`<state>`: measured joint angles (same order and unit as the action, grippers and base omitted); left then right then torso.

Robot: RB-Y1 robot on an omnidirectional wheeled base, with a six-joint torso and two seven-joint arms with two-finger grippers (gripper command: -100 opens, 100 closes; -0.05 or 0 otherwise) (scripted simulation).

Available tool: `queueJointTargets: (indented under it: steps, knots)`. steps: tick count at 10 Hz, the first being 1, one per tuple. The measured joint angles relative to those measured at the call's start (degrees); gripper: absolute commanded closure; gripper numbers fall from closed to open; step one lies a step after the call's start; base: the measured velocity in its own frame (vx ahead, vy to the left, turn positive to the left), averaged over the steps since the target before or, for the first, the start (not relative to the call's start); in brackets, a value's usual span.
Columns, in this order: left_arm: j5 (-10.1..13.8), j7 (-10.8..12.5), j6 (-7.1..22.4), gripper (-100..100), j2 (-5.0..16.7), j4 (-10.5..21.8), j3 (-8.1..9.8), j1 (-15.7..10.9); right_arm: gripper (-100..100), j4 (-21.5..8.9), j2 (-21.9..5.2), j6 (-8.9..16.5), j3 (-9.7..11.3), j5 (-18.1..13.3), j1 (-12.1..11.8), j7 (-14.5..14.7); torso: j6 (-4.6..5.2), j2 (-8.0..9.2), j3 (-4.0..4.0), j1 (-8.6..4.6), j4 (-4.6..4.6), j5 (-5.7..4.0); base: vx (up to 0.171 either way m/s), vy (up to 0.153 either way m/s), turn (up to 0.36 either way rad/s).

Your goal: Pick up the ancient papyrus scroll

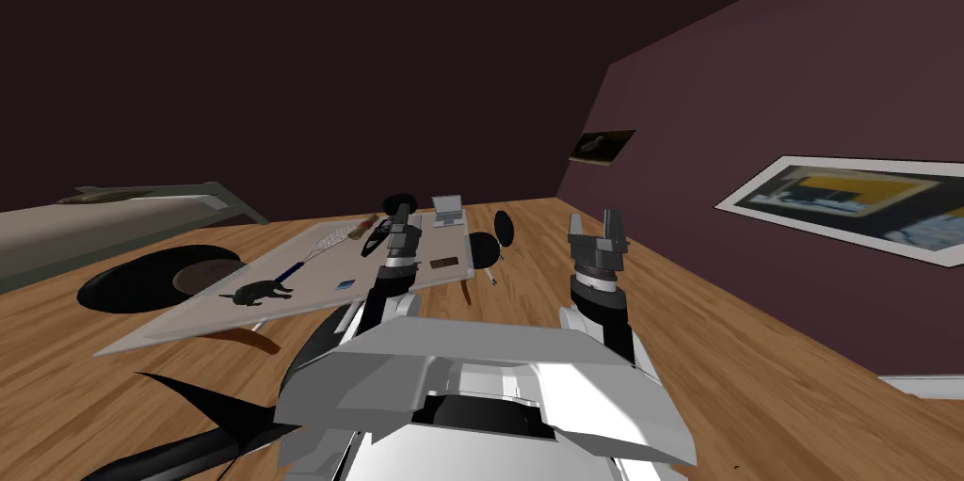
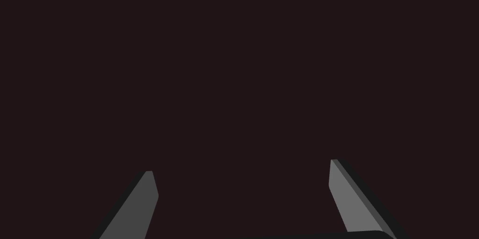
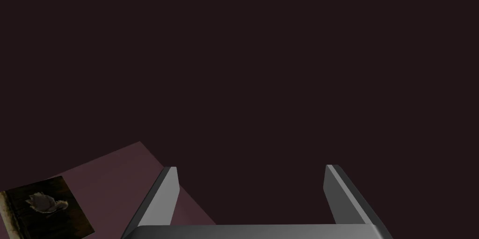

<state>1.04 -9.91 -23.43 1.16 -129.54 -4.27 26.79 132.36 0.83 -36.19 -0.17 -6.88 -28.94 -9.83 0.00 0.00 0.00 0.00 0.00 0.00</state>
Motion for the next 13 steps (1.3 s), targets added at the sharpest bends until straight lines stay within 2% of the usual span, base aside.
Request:
queueJointTargets:
  steps: [2,4,6,9,11,13]
  knots:
    - [0.6,0.3,1.8,-100,2.6,2.0,0.78,-1.5,0,0.0,0.0,0.0,0.0,0.0,0.0,0.0,0.01,0.02,0.01,0.19,0.0,0.04,-0.011,0.054,-0.081]
    - [1.7,1.4,3.9,-100,5.4,4.0,2.3,-2.4,0,0.0,0.0,0.0,0.0,0.0,0.0,0.0,0.01,0.03,0.01,0.31,0.01,0.07,-0.016,0.078,-0.081]
    - [3.0,2.4,6.2,-100,7.9,8.0,4.03,-4.3,0,0.0,0.0,0.0,0.0,0.0,0.0,0.0,0.0,0.07,0.04,0.4,0.01,0.09,-0.028,0.099,-0.102]
    - [4.5,3.6,10.1,-100,10.4,11.6,6.11,-6.7,0,0.0,0.0,0.0,0.0,0.0,0.0,0.0,0.0,0.01,0.0,0.26,0.0,0.06,-0.009,0.066,-0.08]
    - [5.9,4.7,12.9,-100,12.2,16.0,7.92,-8.9,0,0.0,0.0,0.0,0.0,0.0,0.0,0.0,0.0,0.0,0.0,0.4,0.0,0.09,-0.014,0.09,-0.09]
    - [7.1,5.8,15.5,-100,13.8,17.8,9.45,-9.7,0,0.0,0.0,0.0,0.0,0.0,0.0,0.0,0.0,0.06,0.03,0.28,0.01,0.07,-0.027,0.054,-0.07]
